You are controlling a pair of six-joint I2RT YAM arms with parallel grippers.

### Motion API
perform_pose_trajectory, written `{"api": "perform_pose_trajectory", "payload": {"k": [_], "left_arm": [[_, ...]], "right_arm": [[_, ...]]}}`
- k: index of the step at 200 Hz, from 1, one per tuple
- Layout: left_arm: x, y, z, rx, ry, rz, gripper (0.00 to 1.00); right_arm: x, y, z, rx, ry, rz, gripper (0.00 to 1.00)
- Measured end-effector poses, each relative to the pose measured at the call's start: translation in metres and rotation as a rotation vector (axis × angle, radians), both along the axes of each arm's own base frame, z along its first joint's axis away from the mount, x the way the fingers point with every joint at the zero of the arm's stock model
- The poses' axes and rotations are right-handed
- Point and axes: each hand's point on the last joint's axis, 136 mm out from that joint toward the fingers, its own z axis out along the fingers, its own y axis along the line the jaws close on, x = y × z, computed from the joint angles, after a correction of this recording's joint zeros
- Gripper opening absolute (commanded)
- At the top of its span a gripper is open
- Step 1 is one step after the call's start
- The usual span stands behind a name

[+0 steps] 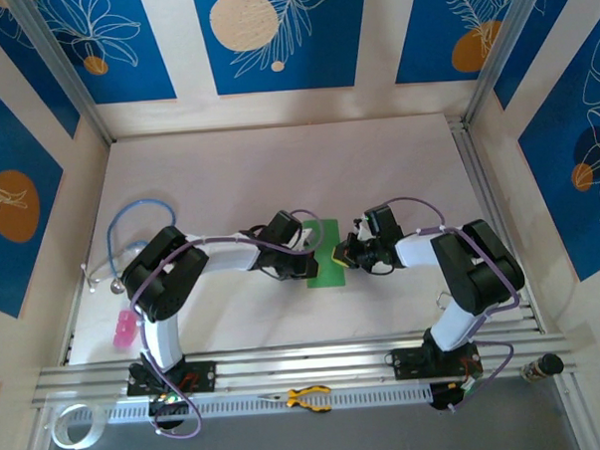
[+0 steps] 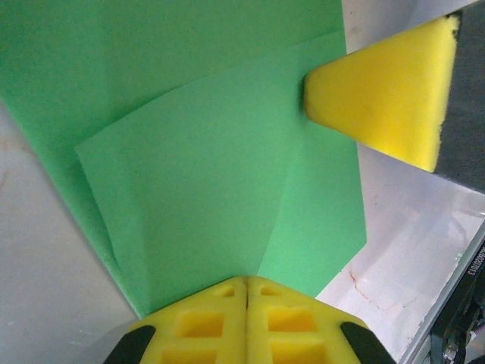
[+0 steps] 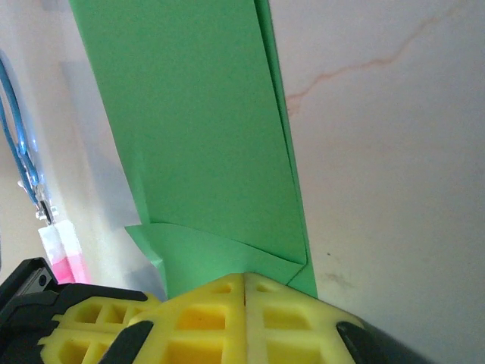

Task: Fold a paper plane with a square sheet of paper (pick it up from the middle)
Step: Fold the triangle a second time at the center of the table.

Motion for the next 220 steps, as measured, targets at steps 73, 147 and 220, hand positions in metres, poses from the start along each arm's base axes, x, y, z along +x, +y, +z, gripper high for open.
{"api": "perform_pose_trajectory", "payload": {"k": [73,147,220], "left_arm": [[0.023,-0.030,0.032,-0.083,-0.046,0.007,0.00],[0.010,-0.033,-0.002,-0.042,0.031,-0.006,0.01],[0.001,-0.023,-0.004,-0.054,0.022,-0.004,0.03]], "right_arm": [[0.000,0.000,0.000,0.004,-0.001,0.007,0.00],[-0.001,0.001,0.000,0.007,0.002,0.010,0.00],[0.000,0.004,-0.001,0.013,0.011,0.033,0.00]]}}
